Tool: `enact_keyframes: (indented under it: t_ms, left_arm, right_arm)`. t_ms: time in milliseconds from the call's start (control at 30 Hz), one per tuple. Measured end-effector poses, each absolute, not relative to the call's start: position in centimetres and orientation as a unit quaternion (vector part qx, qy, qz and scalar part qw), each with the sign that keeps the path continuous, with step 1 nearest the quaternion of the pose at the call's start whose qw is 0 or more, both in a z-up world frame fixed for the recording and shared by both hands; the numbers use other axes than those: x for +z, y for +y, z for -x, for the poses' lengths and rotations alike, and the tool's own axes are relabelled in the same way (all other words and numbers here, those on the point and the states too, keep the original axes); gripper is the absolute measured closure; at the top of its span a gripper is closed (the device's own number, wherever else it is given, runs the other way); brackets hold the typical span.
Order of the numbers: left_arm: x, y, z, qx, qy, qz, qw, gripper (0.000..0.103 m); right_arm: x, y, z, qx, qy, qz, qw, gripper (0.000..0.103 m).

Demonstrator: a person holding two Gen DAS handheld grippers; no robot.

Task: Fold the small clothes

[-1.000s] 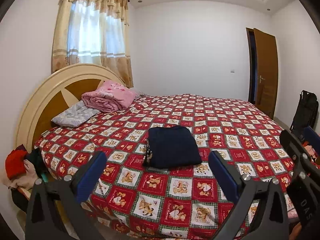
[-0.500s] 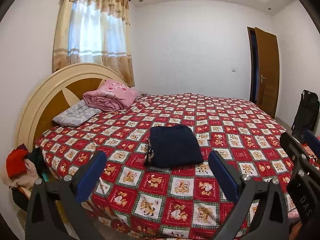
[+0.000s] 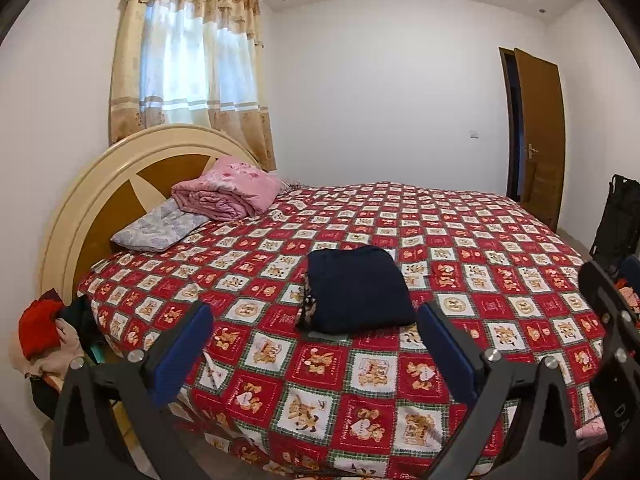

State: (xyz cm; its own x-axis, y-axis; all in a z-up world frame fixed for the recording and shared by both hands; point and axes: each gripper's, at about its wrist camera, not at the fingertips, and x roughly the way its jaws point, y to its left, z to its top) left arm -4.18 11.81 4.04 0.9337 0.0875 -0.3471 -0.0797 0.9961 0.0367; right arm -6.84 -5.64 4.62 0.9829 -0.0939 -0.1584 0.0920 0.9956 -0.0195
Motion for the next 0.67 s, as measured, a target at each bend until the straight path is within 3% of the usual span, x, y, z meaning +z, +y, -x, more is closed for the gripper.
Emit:
enact_keyframes:
  t_ms: [667]
  left_arm:
    - [3.7,11.3,2.4,0.002,0.188,-0.006,0.982,0.0]
  right_arm:
    - [4.2,-5.7,6.6,-0.054,0.082,-0.003,0.995,0.034]
